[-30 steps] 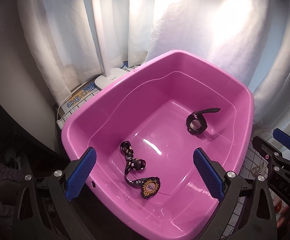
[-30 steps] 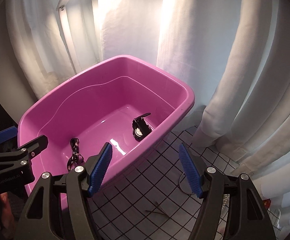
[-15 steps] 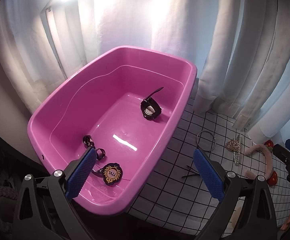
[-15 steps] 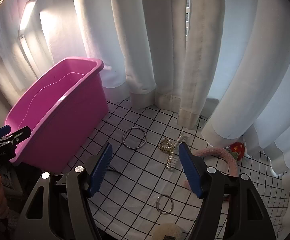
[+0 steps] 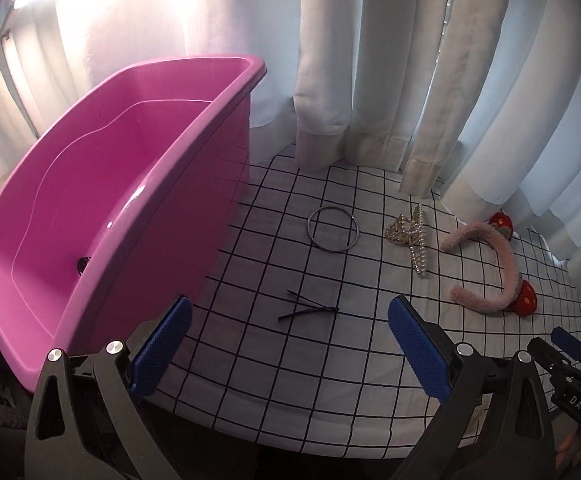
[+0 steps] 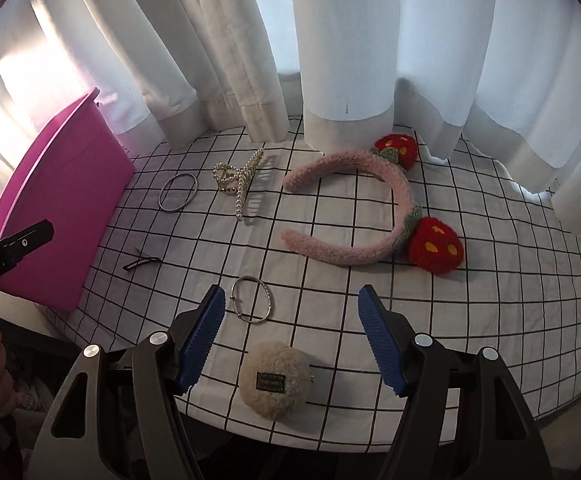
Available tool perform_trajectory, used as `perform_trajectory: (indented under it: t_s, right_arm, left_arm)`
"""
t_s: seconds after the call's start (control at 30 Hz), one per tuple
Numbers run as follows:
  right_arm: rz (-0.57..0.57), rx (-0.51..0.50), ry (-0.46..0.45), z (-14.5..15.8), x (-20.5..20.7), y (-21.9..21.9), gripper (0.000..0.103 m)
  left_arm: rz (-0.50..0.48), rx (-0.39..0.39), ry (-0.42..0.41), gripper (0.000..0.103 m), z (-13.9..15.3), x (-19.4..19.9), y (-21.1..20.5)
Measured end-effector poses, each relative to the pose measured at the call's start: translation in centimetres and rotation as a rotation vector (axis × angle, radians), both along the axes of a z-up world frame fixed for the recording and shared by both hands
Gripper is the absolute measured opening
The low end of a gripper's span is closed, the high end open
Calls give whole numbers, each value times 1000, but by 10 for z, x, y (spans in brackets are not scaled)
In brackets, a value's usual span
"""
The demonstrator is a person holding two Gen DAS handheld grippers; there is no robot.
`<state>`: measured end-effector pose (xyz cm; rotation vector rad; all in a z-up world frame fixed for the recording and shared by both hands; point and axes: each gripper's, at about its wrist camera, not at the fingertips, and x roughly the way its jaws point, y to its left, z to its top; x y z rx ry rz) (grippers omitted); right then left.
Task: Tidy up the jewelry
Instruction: 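Grasp the black hair pins with the left tool while the right tool grasps the beige pom-pom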
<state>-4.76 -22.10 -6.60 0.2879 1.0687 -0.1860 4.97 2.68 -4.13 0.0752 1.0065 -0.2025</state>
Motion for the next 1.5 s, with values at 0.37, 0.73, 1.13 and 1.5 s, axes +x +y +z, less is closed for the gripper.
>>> perform_trajectory:
  t_s: [0.37, 0.73, 1.13, 1.5]
  right_arm:
    - [-42, 41, 53, -48, -20, 10, 66]
    - [-88, 64, 94, -79, -26, 9, 66]
    - [-93, 70, 101, -87, -25, 11, 66]
    - [-84, 77, 122, -97, -23, 22, 66]
  left_arm:
    - [-78, 70, 66, 97, -70, 15, -28]
    - [-25, 104, 125, 97, -125, 51, -14]
    - [-53, 106, 152, 97, -149, 56, -21]
    - [-69, 101, 127, 97, -153, 59, -34]
